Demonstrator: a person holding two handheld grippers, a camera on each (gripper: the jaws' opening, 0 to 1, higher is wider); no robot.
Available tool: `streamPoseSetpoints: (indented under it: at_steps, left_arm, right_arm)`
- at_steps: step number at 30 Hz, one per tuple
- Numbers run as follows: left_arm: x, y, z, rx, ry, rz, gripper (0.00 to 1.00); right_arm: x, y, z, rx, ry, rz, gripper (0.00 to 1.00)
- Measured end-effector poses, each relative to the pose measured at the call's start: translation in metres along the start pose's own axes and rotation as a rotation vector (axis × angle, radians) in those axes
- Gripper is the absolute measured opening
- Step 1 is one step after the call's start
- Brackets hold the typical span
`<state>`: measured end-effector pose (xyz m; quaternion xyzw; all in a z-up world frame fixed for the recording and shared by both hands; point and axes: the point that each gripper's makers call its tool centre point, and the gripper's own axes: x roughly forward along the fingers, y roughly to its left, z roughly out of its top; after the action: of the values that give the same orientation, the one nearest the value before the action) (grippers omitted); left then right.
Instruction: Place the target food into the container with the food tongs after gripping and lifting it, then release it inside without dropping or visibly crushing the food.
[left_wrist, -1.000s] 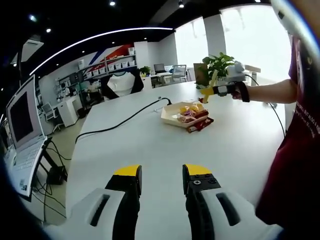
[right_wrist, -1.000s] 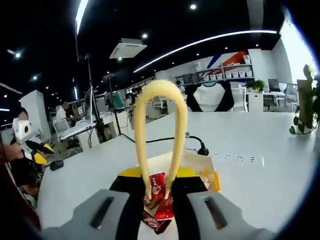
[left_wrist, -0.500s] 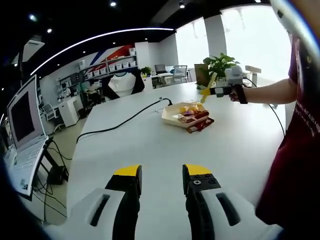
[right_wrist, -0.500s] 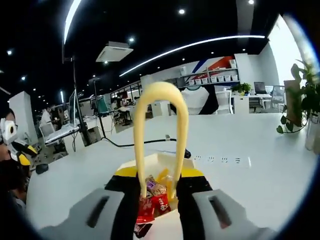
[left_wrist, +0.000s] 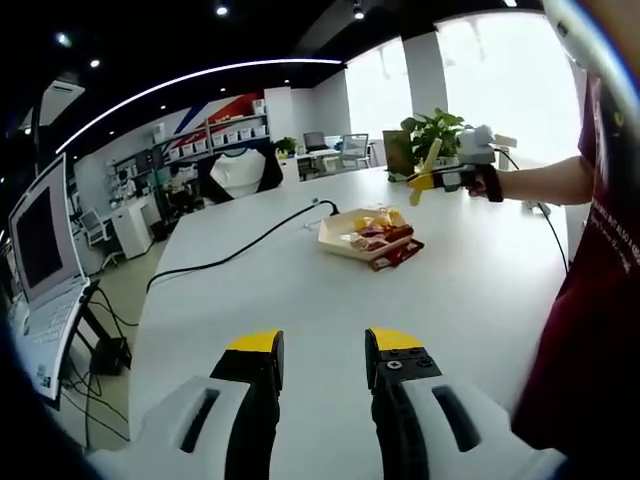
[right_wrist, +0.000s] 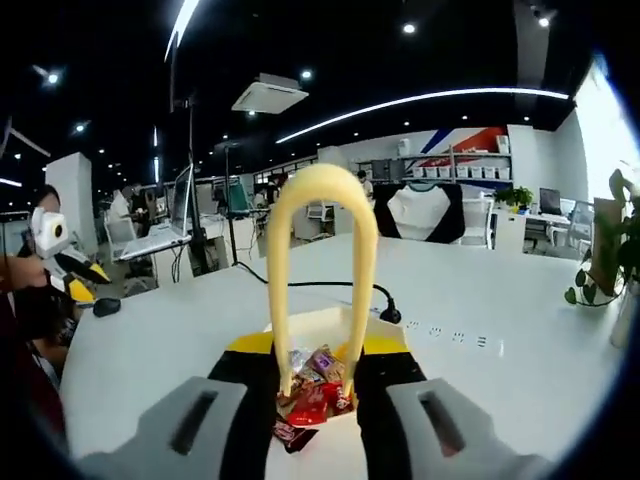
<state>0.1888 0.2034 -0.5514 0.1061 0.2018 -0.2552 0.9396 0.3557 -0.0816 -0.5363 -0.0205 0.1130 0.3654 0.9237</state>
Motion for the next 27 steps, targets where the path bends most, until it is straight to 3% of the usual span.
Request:
streamPoseSetpoints:
  at_steps: [11, 27]
  left_arm:
    - [0.003, -0.003, 0.006, 0.015, -0.023, -0.024, 0.35]
    - [0.006, -0.005, 0.014, 0.026, -0.062, -0.061, 0.35]
  right_arm:
    - [-0.039, 0.004, 0.001, -0.023, -0.014, -0.05, 0.26]
    - [-0.092, 0.015, -0.017, -0.006, -0.002, -0.147, 0.26]
